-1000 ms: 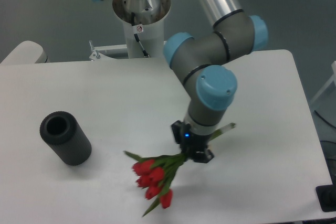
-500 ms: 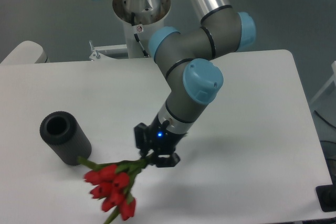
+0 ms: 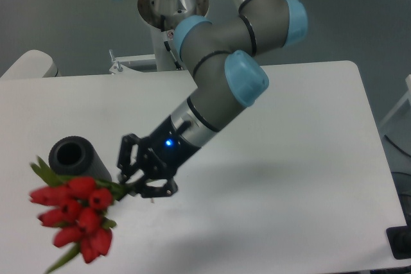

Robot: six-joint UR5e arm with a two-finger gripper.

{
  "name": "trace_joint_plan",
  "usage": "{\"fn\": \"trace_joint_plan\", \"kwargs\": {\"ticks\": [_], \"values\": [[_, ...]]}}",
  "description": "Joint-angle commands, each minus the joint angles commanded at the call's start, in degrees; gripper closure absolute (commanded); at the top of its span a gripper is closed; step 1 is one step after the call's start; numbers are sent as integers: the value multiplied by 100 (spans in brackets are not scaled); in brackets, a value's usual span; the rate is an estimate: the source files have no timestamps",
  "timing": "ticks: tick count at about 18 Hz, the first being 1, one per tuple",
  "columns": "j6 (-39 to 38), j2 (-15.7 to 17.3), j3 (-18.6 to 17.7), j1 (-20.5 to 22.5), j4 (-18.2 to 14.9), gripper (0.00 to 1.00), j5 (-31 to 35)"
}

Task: Insert the flowers into the vase
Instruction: 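Carry the tulips toward the black vase and raise stems above its opening, then lower the tulip stems down into the black vase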

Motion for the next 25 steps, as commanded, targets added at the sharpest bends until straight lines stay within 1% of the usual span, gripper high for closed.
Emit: {"fn": "trace_joint_plan", "kwargs": {"ticks": [3, 5, 9, 12, 18, 20, 23, 25], "values": [[9, 168, -404, -44, 483, 88, -465], [17, 264, -642, -70, 712, 88, -791], [26, 309, -722, -193, 766, 88, -941], [44, 431, -783, -237, 766, 88, -1214], [61, 598, -994, -298, 774, 86, -1390], [70, 599, -1073, -386, 871, 86, -1390], [70, 590, -1266, -518, 1178, 86, -1390], [97, 564, -1337, -554, 1293, 86, -1390]]}}
